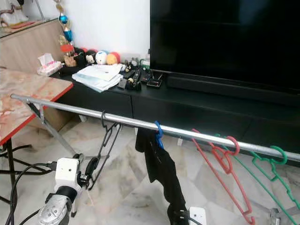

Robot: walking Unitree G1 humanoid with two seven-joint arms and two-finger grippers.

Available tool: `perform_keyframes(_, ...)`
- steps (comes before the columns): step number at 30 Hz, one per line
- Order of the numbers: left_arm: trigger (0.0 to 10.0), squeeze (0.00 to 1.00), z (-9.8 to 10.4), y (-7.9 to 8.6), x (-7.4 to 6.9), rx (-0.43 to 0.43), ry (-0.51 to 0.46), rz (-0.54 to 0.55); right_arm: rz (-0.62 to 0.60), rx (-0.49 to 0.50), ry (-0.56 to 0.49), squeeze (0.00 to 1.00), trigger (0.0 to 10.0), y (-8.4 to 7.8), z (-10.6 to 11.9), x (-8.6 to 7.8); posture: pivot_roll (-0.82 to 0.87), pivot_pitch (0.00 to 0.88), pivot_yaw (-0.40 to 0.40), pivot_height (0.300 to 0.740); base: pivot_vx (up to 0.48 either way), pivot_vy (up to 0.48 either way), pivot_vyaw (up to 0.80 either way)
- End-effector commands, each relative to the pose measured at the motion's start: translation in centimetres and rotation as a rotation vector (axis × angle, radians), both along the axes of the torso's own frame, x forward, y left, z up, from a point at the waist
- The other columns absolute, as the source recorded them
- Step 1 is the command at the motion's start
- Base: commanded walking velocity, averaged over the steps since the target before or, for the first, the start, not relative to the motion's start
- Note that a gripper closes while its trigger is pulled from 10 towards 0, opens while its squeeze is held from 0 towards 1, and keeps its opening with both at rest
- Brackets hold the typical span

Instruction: Hang hanger

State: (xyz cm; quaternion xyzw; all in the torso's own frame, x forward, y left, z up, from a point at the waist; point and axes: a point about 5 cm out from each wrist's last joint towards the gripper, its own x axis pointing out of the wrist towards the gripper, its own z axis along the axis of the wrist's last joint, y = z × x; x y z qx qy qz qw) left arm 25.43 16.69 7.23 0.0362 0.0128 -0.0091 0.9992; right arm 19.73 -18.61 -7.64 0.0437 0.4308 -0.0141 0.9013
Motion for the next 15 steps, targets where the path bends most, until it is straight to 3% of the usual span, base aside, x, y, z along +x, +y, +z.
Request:
perform_keyframes(1,10.0,0.00,-0.04,0.23,-0.09,-0.004,0.009,0.006,-0.002,0.006,0.005,0.00,10.0,0.15,-0.11,-0.18,0.05,0.040,0.024,0.740,-0.292,0.000,0.00)
perform_keyframes(15,10.0,0.00,-0.05,0.21,-0.05,-0.002,0.011,0.006,0.000,0.006,0.005,0.00,10.0,0.15,-0.09,-0.14,0.05,0.043,0.023,0.740,-0.292,0.000,0.00)
